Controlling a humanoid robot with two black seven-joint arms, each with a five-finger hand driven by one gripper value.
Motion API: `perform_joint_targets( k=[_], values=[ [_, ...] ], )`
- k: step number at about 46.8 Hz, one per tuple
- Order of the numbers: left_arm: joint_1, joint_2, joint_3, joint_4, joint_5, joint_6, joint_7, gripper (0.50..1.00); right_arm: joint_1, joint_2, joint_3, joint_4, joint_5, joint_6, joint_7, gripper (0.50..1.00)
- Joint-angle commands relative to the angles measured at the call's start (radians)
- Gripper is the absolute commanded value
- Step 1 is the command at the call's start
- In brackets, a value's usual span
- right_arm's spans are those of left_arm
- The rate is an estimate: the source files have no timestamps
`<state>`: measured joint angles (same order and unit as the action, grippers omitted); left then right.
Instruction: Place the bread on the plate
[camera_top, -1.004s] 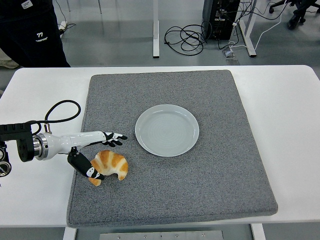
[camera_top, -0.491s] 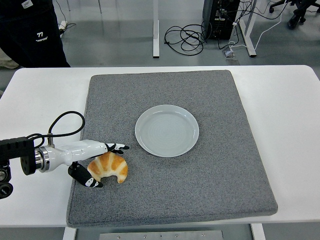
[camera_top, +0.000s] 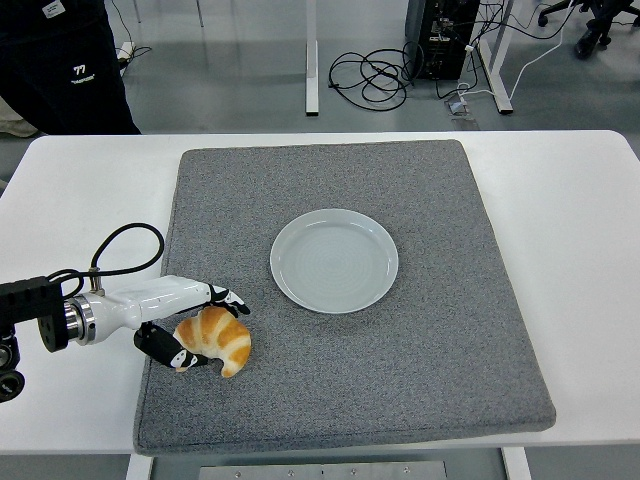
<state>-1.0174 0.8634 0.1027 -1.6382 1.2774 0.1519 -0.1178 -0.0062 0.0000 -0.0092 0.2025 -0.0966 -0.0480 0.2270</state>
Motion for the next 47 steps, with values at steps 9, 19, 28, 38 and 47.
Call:
perform_joint_targets(
  k=[9, 19, 28, 38, 47],
  values=[
    [-0.015, 0.0, -0.08, 0.001, -0.013, -0.003, -0.008, 0.552, 0.0, 0.0, 0.0, 0.0, 0.0, 0.0, -0.001, 1.0],
    [-0.026, 0.003, -0.126, 0.015, -0.035, -0.015, 0.001, 0.507, 0.0, 0.0, 0.0, 0.0, 0.0, -0.001, -0.002, 1.0],
    [-0.043, 0.034, -0.121, 0.031, -0.075, -0.034, 0.006, 0.505, 0.0, 0.0, 0.0, 0.0, 0.0, -0.001, -0.002, 1.0],
    [-0.084, 0.075, -0.133, 0.055, -0.078, -0.075, 0.004, 0.511, 0.0, 0.0, 0.0, 0.0, 0.0, -0.001, -0.002, 1.0],
    [-0.154, 0.106, -0.135, 0.077, -0.131, -0.094, 0.003, 0.517, 0.0, 0.0, 0.0, 0.0, 0.0, -0.001, -0.002, 1.0]
  ],
)
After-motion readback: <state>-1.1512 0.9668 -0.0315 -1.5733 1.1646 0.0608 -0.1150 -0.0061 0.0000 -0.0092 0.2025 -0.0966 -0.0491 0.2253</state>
